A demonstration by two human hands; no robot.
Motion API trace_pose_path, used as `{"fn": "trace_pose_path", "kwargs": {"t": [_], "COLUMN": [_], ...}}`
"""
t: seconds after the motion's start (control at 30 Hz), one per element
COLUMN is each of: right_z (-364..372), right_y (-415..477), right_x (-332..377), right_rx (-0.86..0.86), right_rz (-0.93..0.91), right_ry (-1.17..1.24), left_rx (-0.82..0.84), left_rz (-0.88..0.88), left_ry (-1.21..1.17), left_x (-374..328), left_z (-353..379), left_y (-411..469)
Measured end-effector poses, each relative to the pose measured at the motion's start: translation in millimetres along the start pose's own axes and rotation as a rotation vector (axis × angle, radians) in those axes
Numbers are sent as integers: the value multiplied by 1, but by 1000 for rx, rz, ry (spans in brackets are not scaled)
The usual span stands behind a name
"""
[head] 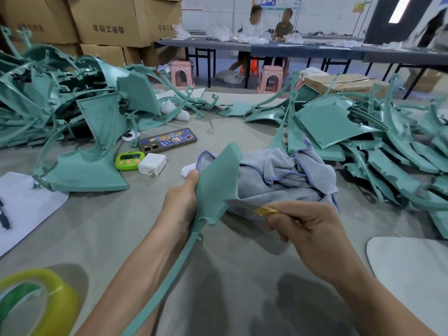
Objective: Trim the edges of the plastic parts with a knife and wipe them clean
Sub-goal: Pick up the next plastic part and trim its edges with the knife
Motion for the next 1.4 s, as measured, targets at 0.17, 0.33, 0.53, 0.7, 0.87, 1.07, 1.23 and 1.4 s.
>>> {"fn": "trace_pose_path", "kwargs": {"t": [0.17,0.33,0.53,0.7,0.87,1.07,1.23,1.4], "right_z": [5,0,29,33,10,7,17,8], "right_y": [6,3,-2,-3,1,1,0,3], "right_x": [-4,-10,-32,-39,-52,-57,-47,-43], "right_rx": [15,-49,88,12,-168,-72,120,197], "right_rz": [22,126,654,747,751,784,701,591], "right_ry": [34,170,874,890,752,716,565,380], "left_rx": [6,-123,-286,-108,91,587,400,165], "left_rz": [-4,-15,274,330,260,178,311,296], "left_ry": [-3,-79,-17,-12,-122,23,102,182], "left_x": [1,2,-19,-17,-22,-15,-19,-15], "left_z": [5,-11,-23,-2,7,33,24,9], "left_y": [-3,-2,-11,-16,-22,-47,-35,-27]}}
Point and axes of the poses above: each hand's wrist, its own y-axis towards the middle knuckle, its own z-axis out of the palm, x = y × z, the point moved 8 cm from there along y, towards the middle knuckle, and after that the axes turned 6 degrees about -y, right-handed, at the moved point
